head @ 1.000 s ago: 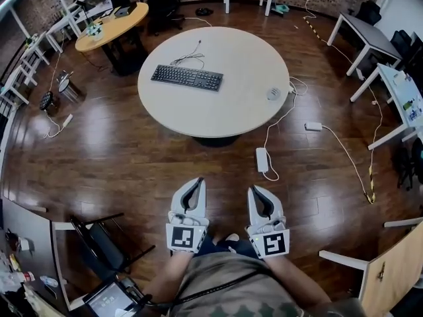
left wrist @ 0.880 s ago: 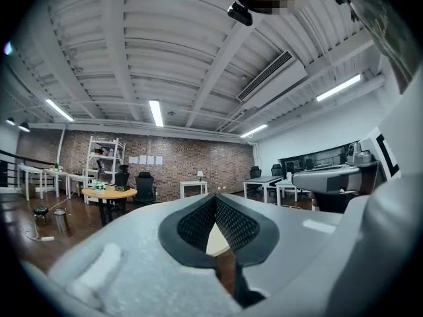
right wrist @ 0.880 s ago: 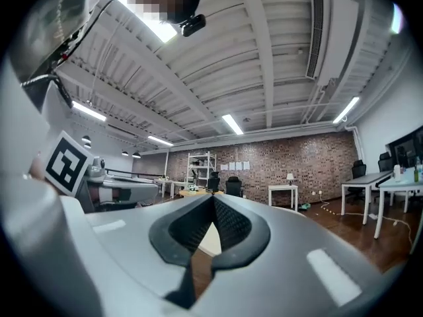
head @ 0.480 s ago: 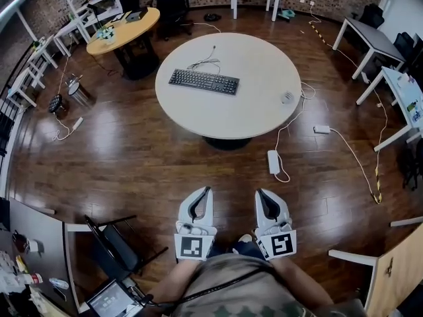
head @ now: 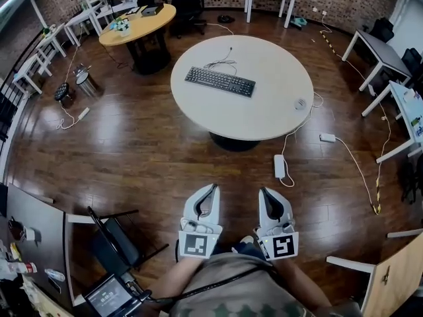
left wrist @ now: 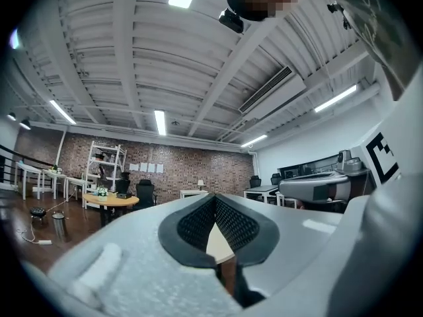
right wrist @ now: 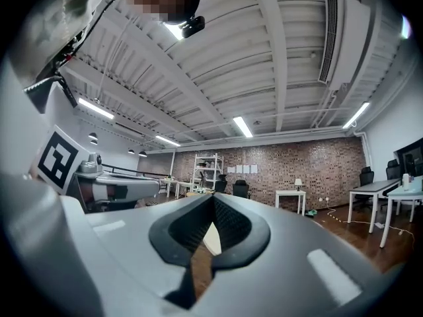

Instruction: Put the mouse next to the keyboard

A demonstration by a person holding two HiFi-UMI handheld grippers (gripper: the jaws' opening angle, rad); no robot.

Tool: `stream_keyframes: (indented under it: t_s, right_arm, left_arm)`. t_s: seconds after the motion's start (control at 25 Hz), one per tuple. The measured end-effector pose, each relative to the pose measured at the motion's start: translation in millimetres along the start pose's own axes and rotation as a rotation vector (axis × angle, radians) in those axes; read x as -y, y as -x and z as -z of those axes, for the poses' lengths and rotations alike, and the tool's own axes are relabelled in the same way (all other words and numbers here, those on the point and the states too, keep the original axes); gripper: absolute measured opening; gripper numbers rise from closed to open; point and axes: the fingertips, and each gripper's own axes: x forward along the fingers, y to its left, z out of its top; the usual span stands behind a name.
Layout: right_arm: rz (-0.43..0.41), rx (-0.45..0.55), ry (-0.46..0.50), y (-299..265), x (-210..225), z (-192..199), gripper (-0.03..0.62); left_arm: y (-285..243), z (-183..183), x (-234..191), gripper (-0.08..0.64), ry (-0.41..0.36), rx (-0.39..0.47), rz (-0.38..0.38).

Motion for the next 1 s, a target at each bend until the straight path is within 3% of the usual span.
stream_keyframes:
  t_s: [0.8, 1.0]
  right_arm:
    - [-0.099, 0.043, 0.021, -51.0, -60.6, -5.5, 0.003]
    - [-0.108, 0.014, 0.030, -48.0, -65.0, -1.3, 0.003]
  left_arm:
    - [21.3, -0.8, -64.7, 0.002, -0.018, 0.026, -0.083]
    - [24.1, 3.0, -63.3, 0.002, -0.012, 0.048, -0.080]
